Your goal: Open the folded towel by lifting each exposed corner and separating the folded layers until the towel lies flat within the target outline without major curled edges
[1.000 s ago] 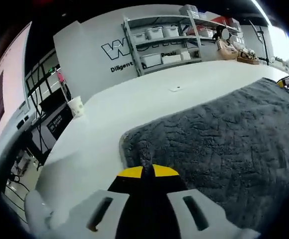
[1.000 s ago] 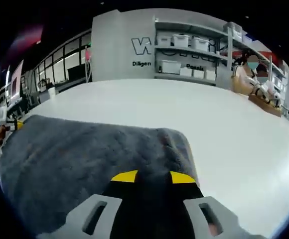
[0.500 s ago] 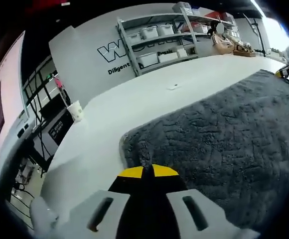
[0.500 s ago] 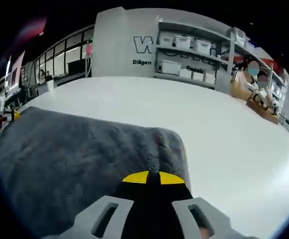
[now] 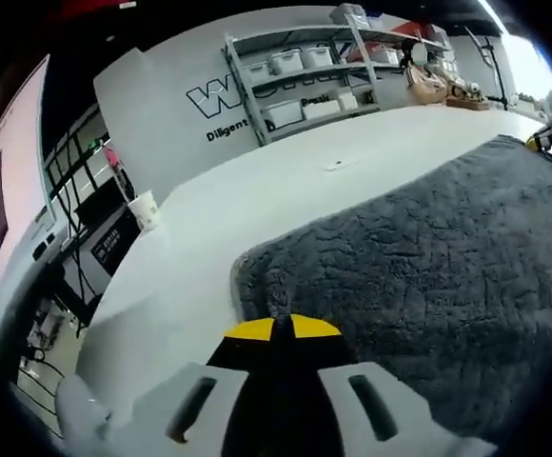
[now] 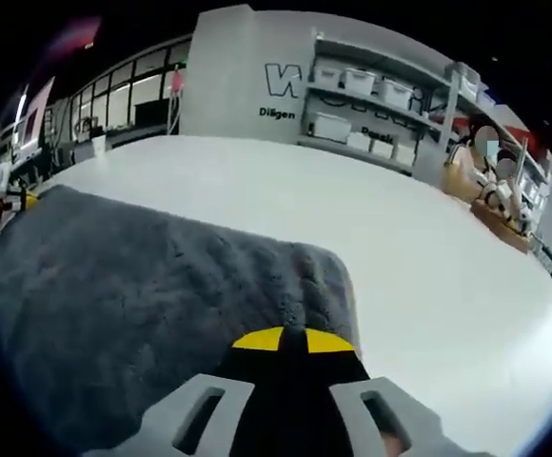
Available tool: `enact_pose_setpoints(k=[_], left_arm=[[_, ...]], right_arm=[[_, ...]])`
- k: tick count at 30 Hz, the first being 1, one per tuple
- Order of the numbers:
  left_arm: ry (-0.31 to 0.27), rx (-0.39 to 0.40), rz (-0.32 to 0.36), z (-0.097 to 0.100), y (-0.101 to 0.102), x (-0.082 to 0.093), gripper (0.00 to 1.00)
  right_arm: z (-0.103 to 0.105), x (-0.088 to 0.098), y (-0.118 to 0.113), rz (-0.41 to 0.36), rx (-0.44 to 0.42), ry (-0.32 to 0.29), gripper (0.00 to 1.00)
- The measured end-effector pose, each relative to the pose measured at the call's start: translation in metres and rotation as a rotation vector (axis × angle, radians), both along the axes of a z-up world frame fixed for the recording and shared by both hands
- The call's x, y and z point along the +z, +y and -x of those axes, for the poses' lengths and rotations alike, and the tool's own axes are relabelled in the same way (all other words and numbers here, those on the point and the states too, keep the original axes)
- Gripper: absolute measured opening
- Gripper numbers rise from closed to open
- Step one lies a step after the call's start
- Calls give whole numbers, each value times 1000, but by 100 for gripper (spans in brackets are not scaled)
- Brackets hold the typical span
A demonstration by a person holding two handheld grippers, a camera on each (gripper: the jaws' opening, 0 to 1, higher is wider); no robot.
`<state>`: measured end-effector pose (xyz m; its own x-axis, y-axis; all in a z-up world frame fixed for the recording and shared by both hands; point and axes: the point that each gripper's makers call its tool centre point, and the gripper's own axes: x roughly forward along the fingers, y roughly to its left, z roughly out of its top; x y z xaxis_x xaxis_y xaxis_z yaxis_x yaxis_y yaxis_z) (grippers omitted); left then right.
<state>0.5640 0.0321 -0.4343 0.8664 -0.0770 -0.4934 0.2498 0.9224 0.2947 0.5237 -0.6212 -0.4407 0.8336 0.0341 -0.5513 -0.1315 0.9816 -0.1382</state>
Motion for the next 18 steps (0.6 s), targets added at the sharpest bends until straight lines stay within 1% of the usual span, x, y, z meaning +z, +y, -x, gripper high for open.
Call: enact_pose_setpoints(k=[4, 6, 7, 8, 9, 11, 15, 18], left_arm=[[-3, 5, 25, -1, -2, 1, 5], [0, -3, 41, 0, -5, 4, 7], [-2, -7, 46, 2, -6, 9, 7], [-24, -4, 58, 1, -6, 15, 8], [-54, 0, 104, -1, -8, 23, 8], [-70, -13, 169, -1, -13, 32, 8], [-66, -20, 185, -4, -13, 39, 12], [-66, -29, 214, -9, -14, 47, 13]], right_arm=[[0, 5, -2, 9, -7, -8, 8], [1, 12, -6, -5, -22, -34, 9], [0, 18, -8, -17, -27, -53, 9], [1, 25, -9, -26, -30, -71, 9], [2, 29, -10, -32, -30, -82, 9], [-1, 41, -11, -47, -28, -114, 10], [-5, 53, -15, -22, -17, -126, 11], [-13, 65, -21, -4, -13, -142, 10]])
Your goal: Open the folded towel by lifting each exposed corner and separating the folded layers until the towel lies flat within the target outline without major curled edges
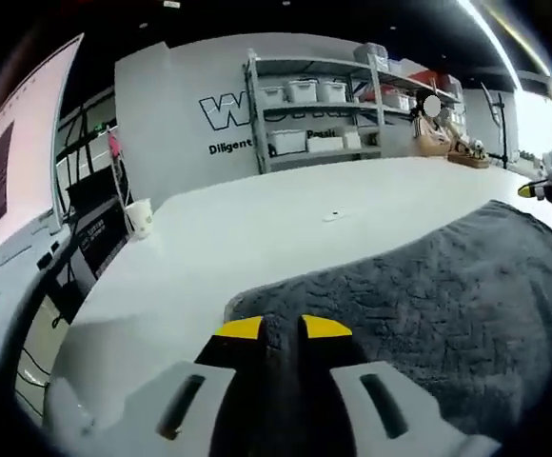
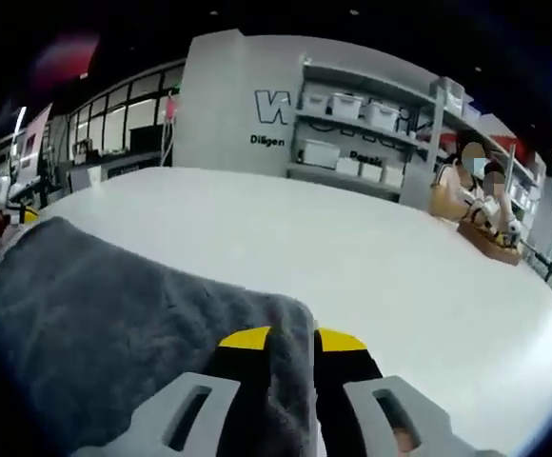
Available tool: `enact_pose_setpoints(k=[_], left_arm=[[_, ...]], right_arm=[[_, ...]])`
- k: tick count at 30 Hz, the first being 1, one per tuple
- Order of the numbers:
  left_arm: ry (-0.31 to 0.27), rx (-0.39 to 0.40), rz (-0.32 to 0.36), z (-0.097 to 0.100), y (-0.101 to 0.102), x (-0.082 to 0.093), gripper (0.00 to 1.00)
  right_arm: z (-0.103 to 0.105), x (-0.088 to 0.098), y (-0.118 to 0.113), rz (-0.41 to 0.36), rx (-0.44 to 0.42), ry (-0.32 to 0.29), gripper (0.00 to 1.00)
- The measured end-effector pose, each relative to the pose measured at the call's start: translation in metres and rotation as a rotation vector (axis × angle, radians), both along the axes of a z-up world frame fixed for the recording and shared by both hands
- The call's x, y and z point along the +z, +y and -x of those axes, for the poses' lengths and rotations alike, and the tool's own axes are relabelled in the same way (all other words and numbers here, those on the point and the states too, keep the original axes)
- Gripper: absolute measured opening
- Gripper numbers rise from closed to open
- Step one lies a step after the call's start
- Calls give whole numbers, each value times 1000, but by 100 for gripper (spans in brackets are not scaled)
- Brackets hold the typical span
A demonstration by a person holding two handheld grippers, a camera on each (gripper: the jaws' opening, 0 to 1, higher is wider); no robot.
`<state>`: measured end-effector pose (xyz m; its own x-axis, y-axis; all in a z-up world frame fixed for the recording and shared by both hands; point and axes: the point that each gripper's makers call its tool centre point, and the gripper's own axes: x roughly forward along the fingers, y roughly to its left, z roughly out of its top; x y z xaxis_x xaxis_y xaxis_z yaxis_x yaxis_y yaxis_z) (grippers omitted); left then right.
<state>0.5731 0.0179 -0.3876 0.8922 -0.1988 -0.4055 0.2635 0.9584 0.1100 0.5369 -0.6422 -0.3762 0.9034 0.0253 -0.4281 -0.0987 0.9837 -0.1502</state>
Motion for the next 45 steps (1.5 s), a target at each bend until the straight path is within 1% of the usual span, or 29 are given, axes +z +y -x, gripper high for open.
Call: enact_pose_setpoints(k=[3, 5, 8, 10, 13, 15, 16, 18, 21, 23, 24, 25, 26, 28, 30, 32, 35, 40, 42, 43, 45], left_arm=[[-2, 8, 14, -6, 2, 7, 14], [-9, 12, 24, -14, 4, 13, 14], [-11, 12, 41, -24, 6, 16, 13], [-10, 15, 51, -33, 9, 14, 14], [1, 22, 60, -43, 15, 7, 14], [3, 26, 70, -45, 18, 6, 16], [2, 25, 140, -45, 15, 6, 17], [-17, 21, 135, -47, 17, 6, 18], [-12, 12, 144, -53, 16, -1, 22], [-12, 6, 194, -55, 13, -3, 25], [-25, 17, 219, -57, 13, -1, 30], [-31, 18, 206, -60, 15, -2, 32], [-30, 18, 201, -61, 15, -3, 33], [-2, 15, 180, -64, 18, -10, 30], [-3, -8, 174, -65, 16, -12, 28], [7, -23, 173, -66, 16, -15, 29], [9, -19, 161, -66, 20, -19, 31], [19, -4, 138, -66, 28, -27, 30], [22, -16, 143, -67, 26, -28, 28], [28, -35, 143, -68, 23, -29, 27], [60, -41, 107, -66, 22, -35, 25]], right_arm=[[-7, 5, -2, -3, 6, 2, 11], [-15, 5, -3, -1, 12, 10, 10], [-28, -3, -6, -5, 19, 26, 9], [-36, -14, -6, -30, 34, 58, 10], [-45, -24, -9, -45, 38, 69, 11], [-49, -30, -12, -56, 31, 73, 11], [-51, -32, -14, -55, 29, 72, 11], [-54, -35, -14, -62, 31, 70, 10], [-59, -42, -11, -84, 45, 71, 10], [-61, -44, -11, -84, 48, 71, 9], [-63, -45, -11, -82, 50, 69, 9], [-63, -46, -11, -83, 49, 68, 9], [-64, -47, -11, -87, 50, 67, 9], [-64, -49, -10, -93, 52, 71, 9], [-66, -51, -10, -91, 58, 72, 10], [-68, -53, -10, -92, 59, 77, 10], [-68, -55, -9, -90, 65, 83, 11], [-68, -58, -12, -89, 64, 92, 12], [-68, -59, -12, -88, 61, 93, 12], [-68, -59, -12, -88, 60, 94, 11], [-69, -61, -12, -87, 62, 99, 11]])
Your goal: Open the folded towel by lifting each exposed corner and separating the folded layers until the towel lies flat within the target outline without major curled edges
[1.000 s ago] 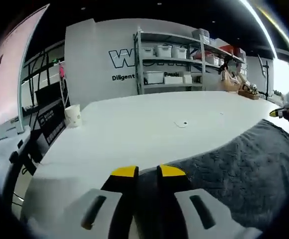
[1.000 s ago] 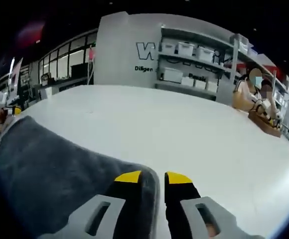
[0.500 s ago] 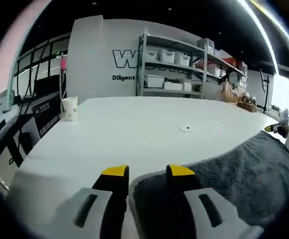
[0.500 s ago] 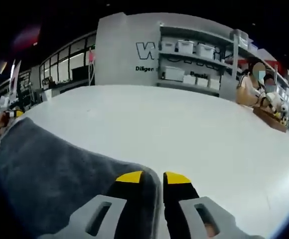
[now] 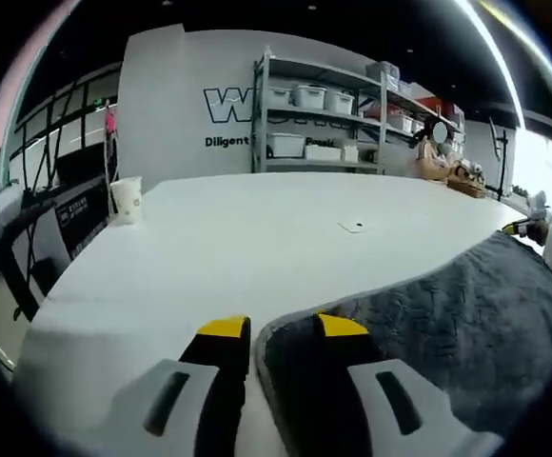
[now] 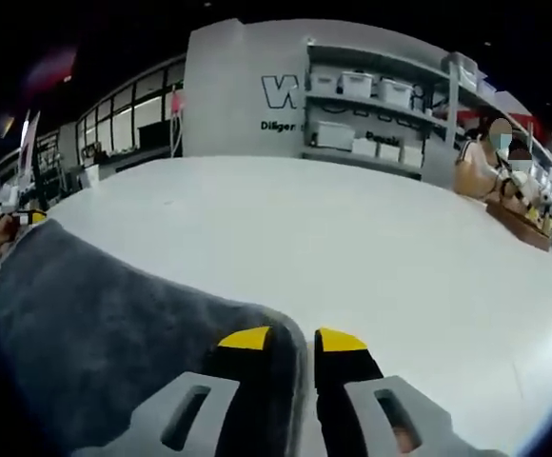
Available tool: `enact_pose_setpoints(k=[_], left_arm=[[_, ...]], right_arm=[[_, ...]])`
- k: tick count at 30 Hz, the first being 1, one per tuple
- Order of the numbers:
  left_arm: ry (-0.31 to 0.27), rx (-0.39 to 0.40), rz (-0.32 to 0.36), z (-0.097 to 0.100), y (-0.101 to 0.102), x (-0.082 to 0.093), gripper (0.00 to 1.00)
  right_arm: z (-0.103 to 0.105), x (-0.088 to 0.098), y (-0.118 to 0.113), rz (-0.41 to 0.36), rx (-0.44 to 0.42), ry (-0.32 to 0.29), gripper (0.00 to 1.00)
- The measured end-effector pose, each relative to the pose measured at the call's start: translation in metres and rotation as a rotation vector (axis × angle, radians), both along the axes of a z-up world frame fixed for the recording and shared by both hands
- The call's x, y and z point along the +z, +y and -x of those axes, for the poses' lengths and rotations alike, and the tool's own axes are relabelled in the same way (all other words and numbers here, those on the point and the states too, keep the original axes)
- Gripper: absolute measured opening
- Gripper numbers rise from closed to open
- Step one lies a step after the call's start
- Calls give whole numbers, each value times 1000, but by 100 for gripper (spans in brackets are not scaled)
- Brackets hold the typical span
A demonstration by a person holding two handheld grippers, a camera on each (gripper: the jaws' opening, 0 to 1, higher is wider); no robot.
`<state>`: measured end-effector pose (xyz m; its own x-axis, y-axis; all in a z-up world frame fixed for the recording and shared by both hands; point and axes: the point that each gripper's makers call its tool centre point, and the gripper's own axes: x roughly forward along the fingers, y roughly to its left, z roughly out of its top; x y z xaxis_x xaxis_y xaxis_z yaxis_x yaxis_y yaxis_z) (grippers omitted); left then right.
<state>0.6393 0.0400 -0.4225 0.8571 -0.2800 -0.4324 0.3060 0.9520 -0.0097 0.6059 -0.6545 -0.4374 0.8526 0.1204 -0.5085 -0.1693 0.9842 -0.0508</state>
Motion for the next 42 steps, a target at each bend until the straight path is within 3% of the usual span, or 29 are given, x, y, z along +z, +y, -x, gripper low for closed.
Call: enact_pose_setpoints(k=[3, 14, 25, 29, 38, 42], left_arm=[[26, 11, -67, 1, 5, -6, 28], [45, -5, -36, 6, -1, -14, 20], [24, 10, -26, 3, 1, -14, 9], [23, 12, -30, 2, 2, -14, 8], [18, 19, -42, 2, 3, -14, 8], [18, 11, -79, 1, 2, -13, 7]], right_arm=[[0, -3, 0, 1, 2, 6, 10], [0, -4, 1, -32, 4, 5, 6], [1, -1, 5, 68, 36, -5, 0], [1, 1, 0, 130, 25, -9, 0], [1, 0, -1, 185, 28, -17, 0], [-1, 3, -2, 221, 29, -34, 0]])
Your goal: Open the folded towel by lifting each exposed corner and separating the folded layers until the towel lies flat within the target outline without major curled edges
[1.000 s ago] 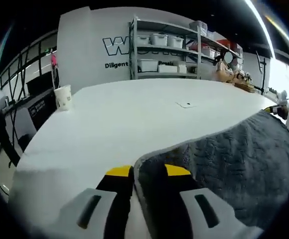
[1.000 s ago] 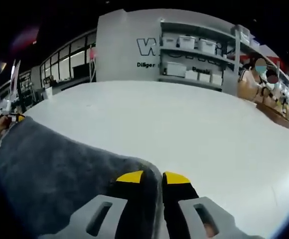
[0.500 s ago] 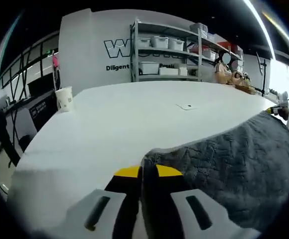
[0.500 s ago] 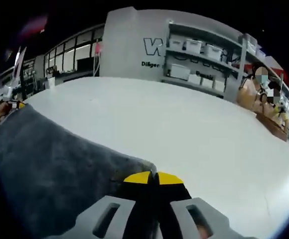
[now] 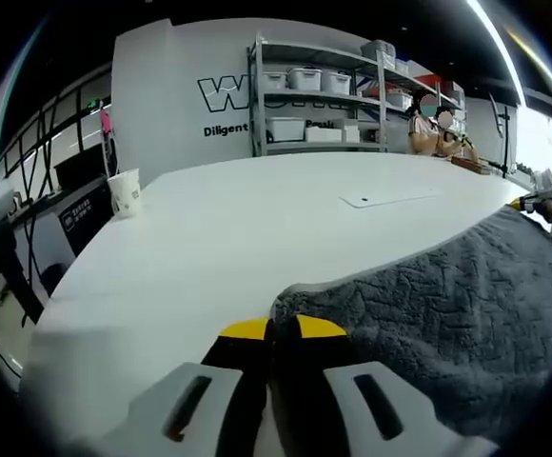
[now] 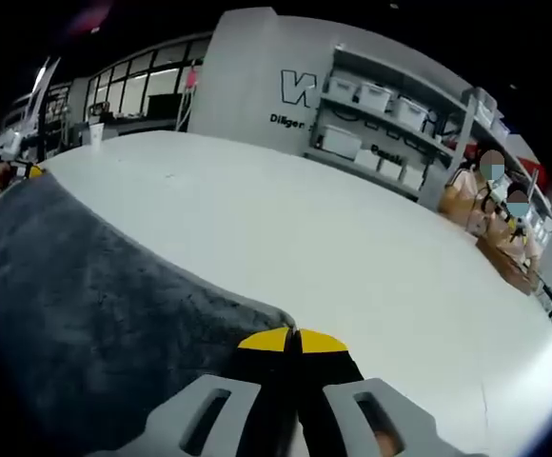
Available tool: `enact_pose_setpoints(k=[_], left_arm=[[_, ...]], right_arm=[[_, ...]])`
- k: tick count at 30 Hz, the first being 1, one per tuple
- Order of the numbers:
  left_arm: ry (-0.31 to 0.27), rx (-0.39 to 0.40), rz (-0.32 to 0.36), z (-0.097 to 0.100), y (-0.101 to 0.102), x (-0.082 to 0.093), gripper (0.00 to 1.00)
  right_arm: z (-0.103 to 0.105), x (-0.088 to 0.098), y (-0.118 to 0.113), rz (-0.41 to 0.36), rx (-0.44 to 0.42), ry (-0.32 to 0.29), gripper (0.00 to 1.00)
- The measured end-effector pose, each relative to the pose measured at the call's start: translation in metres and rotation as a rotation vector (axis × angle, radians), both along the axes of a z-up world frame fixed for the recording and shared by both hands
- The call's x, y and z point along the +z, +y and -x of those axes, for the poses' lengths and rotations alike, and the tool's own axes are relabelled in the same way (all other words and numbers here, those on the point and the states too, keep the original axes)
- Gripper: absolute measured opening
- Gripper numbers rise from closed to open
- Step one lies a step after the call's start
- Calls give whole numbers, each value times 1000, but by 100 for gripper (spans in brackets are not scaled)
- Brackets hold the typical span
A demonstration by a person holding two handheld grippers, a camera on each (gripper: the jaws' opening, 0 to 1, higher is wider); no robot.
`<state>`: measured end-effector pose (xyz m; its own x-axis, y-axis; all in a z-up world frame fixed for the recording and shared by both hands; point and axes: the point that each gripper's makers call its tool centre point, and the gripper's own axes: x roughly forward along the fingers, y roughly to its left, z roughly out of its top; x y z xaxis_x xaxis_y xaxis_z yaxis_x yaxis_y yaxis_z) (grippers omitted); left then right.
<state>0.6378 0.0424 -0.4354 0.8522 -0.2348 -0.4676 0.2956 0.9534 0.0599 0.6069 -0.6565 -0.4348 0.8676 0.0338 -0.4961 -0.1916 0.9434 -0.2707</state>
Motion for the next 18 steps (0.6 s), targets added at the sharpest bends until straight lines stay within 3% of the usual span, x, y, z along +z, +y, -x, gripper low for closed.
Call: enact_pose_setpoints(k=[5, 11, 18], left_arm=[[5, -3, -36, 0, 0, 1, 7], [-19, -6, -73, 1, 0, 5, 6], [-50, 3, -84, -3, 2, 9, 6]], right_arm=[[-1, 15, -1, 72, 0, -52, 0], [-3, 13, -1, 140, 1, -49, 0], [-5, 15, -3, 160, -6, -62, 0]])
